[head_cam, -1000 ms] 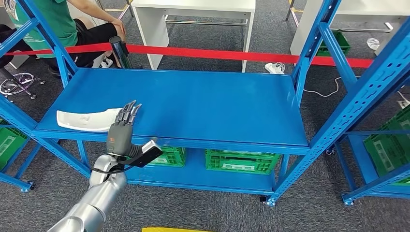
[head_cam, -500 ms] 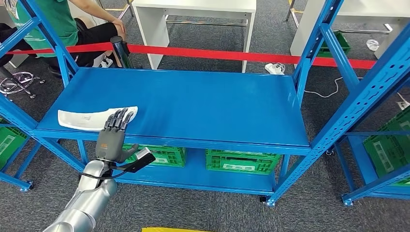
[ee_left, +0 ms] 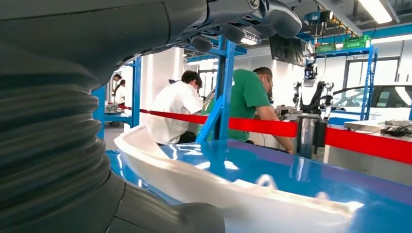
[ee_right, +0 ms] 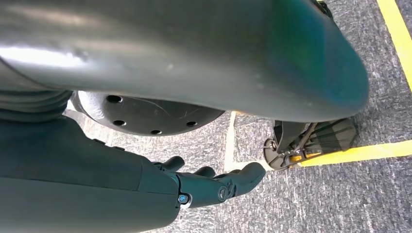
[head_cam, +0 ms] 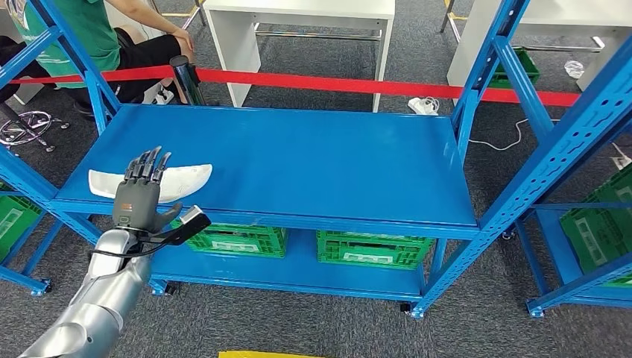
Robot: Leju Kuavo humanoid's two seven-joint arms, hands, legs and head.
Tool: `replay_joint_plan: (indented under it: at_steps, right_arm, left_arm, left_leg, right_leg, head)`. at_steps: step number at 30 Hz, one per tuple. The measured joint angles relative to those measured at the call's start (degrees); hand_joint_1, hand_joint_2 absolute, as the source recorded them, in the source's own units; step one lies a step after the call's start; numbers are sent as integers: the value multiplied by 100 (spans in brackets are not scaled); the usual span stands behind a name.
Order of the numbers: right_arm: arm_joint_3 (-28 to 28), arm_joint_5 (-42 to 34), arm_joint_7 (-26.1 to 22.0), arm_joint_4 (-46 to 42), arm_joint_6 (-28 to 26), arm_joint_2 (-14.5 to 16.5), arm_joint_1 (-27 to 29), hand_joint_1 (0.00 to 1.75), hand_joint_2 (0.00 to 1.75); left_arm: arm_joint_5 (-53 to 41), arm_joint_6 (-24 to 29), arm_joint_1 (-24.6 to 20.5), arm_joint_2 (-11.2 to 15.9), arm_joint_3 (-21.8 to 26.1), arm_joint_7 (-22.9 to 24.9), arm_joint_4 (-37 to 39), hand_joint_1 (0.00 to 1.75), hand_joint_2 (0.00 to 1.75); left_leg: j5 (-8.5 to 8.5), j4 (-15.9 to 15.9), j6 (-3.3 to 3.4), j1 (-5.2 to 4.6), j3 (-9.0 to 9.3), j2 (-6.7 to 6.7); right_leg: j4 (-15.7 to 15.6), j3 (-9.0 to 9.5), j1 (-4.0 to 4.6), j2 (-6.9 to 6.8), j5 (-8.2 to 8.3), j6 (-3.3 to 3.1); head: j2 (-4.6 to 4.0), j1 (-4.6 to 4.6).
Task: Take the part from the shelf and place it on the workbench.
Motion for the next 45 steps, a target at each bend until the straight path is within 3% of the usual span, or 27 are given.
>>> replay_joint_plan:
  at_steps: [20,34,35,38,39,45]
  right_arm:
    - [0,-7,-247,0,-78,0,26,0,0]
    - [-2,3,-414,0,-156,0,51,0,0]
    - [-3,2,-430,0,-162,0,53,0,0]
    - [-14,0,-454,0,-203,0,57,0,0]
    - [-20,1,-454,0,-224,0,57,0,0]
    - [-37,8,-450,0,-284,0,63,0,0]
  left_arm:
    - [-58,-207,-337,438,61,464,764,0,175]
    - [-305,-947,-540,586,1,972,927,0,175]
    - [-321,-993,-555,591,-6,1008,930,22,175]
    - [-363,-1103,-599,609,-32,1101,941,153,175]
    - [-371,-1125,-614,617,-39,1119,944,175,175]
    - [-383,-1234,-650,688,-53,1116,947,175,175]
  left_leg:
    - [0,0,0,0,1,0]
    - [0,0,0,0,2,0]
    - [0,0,0,0,2,0]
    - [0,0,0,0,2,0]
    - [0,0,0,0,2,0]
    - [0,0,0,0,2,3]
  right_leg:
    - [-2,2,0,0,0,1]
    - [-3,4,0,0,1,1]
    - [-3,3,0,0,1,1]
    - [-3,3,0,0,1,1]
    - [-3,3,0,0,1,1]
    - [-3,3,0,2,1,1]
  head:
    - [0,0]
    - [0,0]
    - [0,0]
    - [0,0]
    - [0,0]
    - [0,0]
